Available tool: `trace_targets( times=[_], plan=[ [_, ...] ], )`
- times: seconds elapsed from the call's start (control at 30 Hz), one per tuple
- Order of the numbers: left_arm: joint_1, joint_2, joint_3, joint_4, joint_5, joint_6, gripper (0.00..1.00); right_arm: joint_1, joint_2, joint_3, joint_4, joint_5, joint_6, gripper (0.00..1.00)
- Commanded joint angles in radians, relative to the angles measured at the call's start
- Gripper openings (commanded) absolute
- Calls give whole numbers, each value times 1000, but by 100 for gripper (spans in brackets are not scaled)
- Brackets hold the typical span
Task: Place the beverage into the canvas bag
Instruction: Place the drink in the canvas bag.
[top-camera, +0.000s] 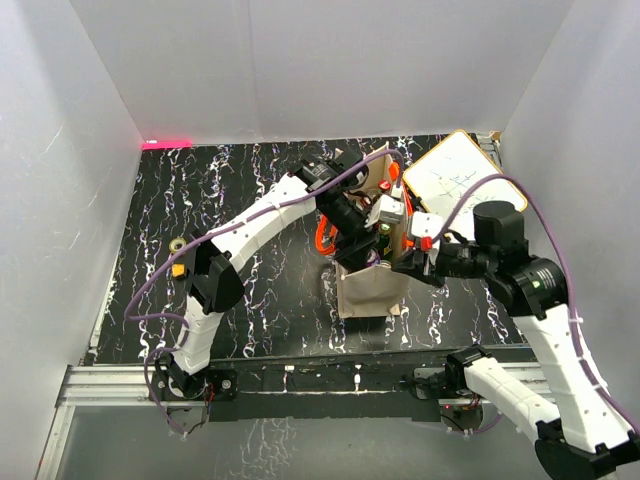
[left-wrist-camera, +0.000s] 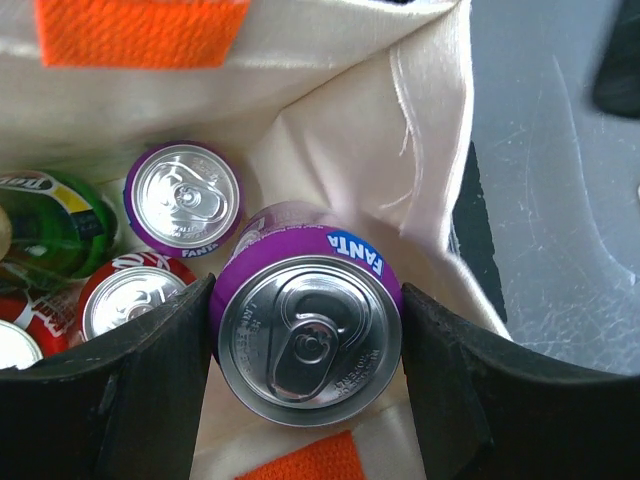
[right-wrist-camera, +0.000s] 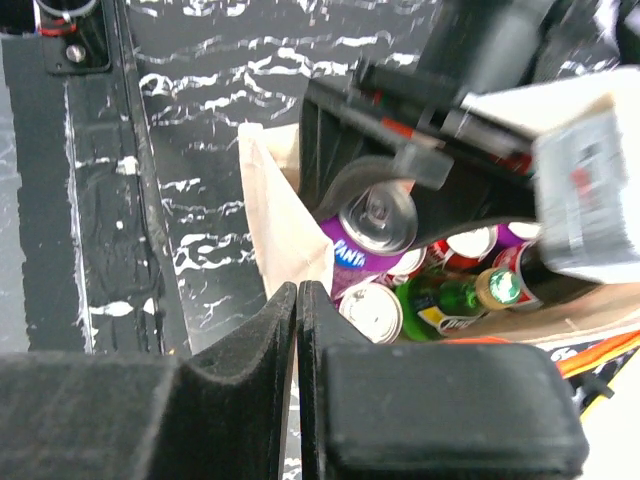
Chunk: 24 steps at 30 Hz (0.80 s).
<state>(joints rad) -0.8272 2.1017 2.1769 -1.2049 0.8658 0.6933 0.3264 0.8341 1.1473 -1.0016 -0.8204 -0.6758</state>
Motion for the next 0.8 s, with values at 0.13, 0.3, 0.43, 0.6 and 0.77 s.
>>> trace_targets(
  times=[0.13,0.3,0.43,0.6,0.77],
  plan=[
    [-55,-16,-74,-67,84,176,0,6,-44,10,161,-55,92,8],
    [-62,-15,-100,-44,50,197,0,6,-44,9,139,-38,79,8],
    [-66,-48,-170,75,-7,131,0,6,-49,6,135,-23,83,8],
    [-66,-71,-197,174,-54,49,0,6,-47,16,90,-37,64,8],
    [-69,-107,-260,195,-31,146,0,6,-49,10,84,-36,56,8]
  ],
)
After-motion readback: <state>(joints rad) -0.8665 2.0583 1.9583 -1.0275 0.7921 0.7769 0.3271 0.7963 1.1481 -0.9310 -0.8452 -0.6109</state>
